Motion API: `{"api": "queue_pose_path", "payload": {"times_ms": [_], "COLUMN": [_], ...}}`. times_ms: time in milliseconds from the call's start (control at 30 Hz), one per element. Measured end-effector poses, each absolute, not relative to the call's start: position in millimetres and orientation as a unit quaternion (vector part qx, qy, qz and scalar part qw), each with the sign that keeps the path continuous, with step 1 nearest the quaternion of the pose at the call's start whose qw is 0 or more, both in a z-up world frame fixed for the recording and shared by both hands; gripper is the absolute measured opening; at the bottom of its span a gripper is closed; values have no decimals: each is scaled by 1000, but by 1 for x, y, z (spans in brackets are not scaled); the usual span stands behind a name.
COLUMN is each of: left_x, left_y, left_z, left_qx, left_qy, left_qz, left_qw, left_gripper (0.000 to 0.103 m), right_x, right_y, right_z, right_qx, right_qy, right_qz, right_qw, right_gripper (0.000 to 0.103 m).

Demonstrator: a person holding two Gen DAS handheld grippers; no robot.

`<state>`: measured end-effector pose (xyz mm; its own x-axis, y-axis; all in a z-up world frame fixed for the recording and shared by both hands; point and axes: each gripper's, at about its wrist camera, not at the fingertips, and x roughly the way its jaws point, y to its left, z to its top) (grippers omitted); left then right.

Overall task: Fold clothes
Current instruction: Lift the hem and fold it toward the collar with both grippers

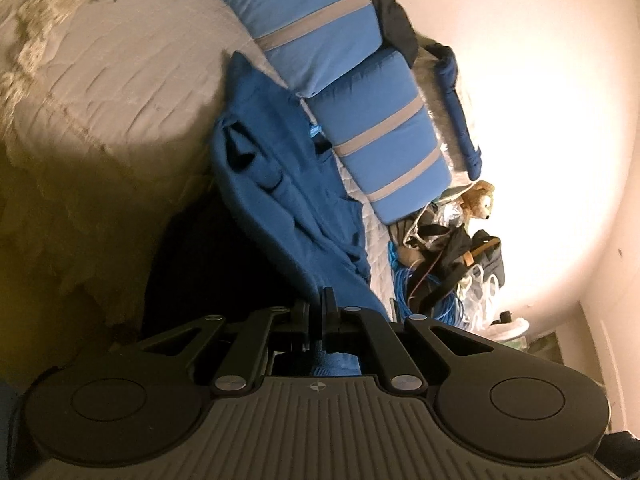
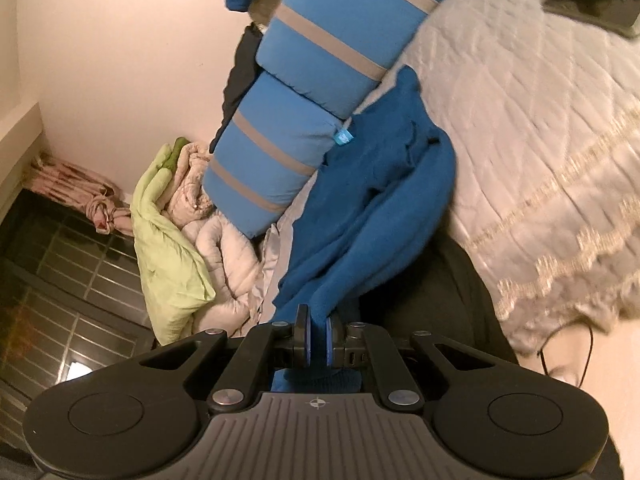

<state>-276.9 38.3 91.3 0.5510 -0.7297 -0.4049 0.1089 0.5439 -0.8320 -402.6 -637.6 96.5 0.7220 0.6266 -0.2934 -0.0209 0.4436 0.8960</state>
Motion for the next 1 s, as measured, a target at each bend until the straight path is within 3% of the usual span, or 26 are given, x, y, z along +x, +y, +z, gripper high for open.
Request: {"api": "queue_pose_path", "payload": {"times_ms": [1000], "left_x": [-174], "left_y": [32], "left_z": [137], "left_qx": [-371], "left_qy": [323], "left_qz": [-280], "left_qw": [825], "left_gripper": [5], "right_x": [-289], "right_y": [-640], "right_z": [179], "right_qx": [404], "right_qy": [272], "right_qz": [204], "right_qw": [849], "right_gripper": [9]}}
